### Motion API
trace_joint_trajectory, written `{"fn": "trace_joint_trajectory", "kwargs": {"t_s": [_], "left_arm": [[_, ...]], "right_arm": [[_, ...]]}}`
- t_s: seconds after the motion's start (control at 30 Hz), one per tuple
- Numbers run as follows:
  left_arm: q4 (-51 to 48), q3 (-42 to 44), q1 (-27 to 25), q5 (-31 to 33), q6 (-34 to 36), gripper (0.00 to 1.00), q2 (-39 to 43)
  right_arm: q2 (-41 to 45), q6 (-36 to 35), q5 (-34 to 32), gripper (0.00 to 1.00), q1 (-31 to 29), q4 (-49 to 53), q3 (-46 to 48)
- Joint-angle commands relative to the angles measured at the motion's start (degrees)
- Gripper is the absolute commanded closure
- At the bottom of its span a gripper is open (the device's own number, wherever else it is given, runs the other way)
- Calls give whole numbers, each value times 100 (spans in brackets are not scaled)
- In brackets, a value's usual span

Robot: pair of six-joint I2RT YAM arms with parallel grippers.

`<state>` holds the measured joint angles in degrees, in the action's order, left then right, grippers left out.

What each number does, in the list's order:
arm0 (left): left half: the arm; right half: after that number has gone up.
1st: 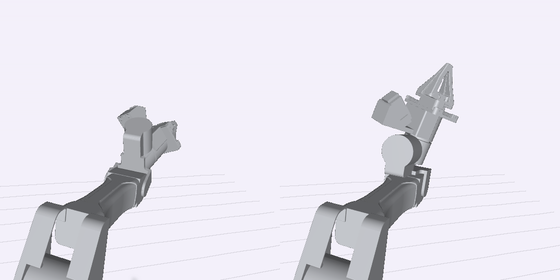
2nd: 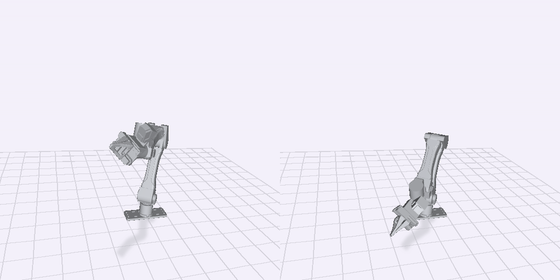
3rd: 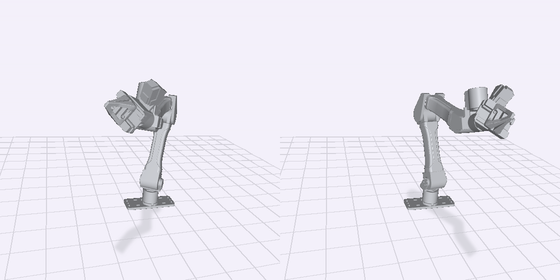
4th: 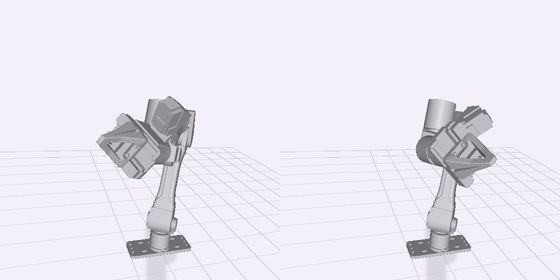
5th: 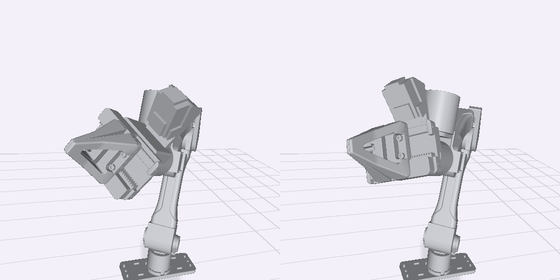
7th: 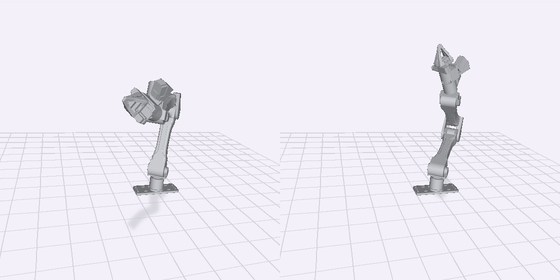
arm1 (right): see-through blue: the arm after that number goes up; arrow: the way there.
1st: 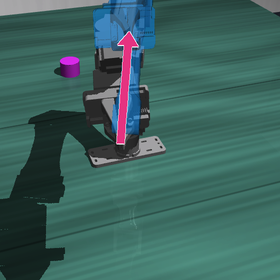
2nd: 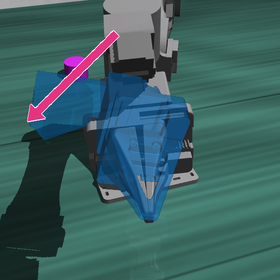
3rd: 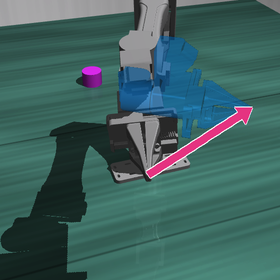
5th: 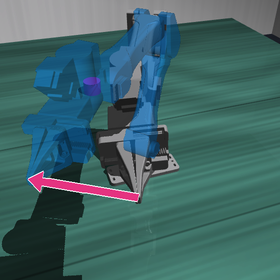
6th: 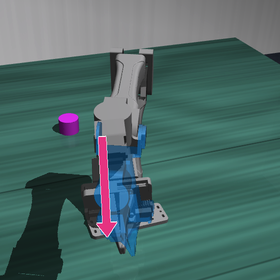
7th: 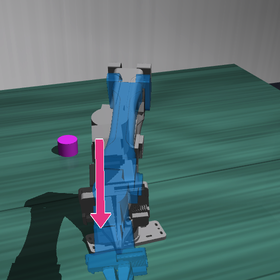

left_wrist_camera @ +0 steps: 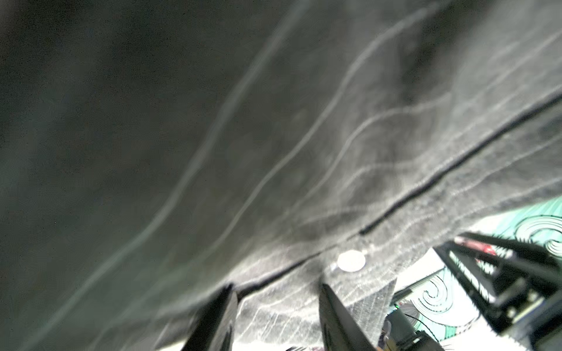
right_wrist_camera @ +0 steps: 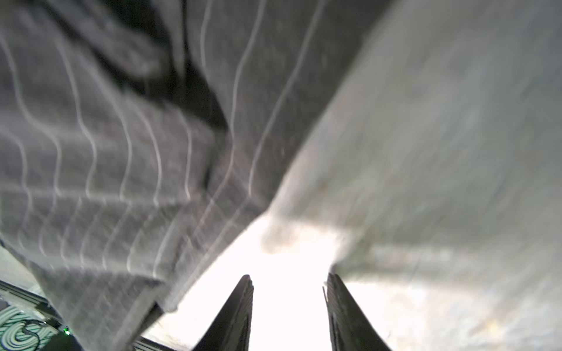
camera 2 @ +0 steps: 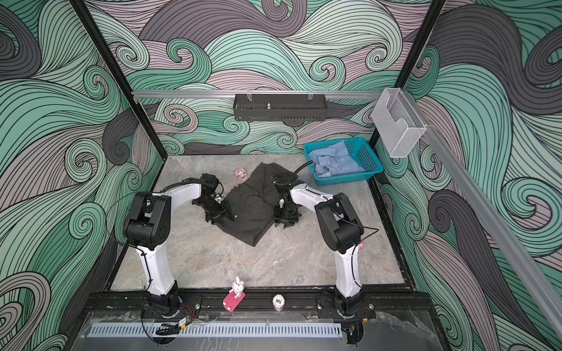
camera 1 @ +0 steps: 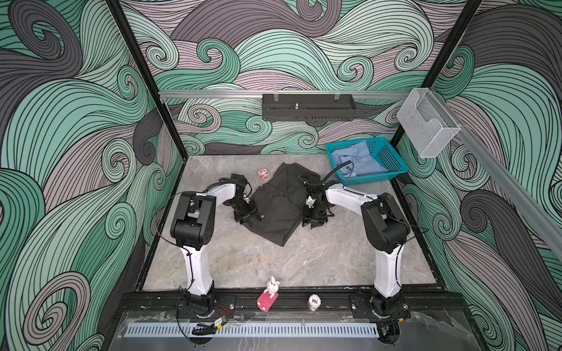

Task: Fold and stack the long sleeve shirts

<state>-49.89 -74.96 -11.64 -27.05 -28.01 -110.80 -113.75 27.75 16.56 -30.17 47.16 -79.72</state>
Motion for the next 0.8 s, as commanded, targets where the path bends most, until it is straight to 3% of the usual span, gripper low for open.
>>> {"fn": "trace_joint_trajectory", "kwargs": {"t_s": [0.0,0.13,0.43,0.63,0.77], "left_arm": [[-413,-67,-93,139,215,49,717],[-91,-9,-414,8,-259,47,1014],[1558,485,-878,-23,-1670,48,613],[1609,470,-1016,-81,-1625,50,28],[1067,620,-852,130,-1072,51,-74]], "right_arm": [[617,-18,-623,54,90,-170,-353],[276,-375,-1099,52,210,-172,-1168],[-1814,-788,-1109,53,524,-135,-3360],[-2586,-885,-937,52,585,310,-4068],[-2357,-856,-844,52,622,466,-3455]]}}
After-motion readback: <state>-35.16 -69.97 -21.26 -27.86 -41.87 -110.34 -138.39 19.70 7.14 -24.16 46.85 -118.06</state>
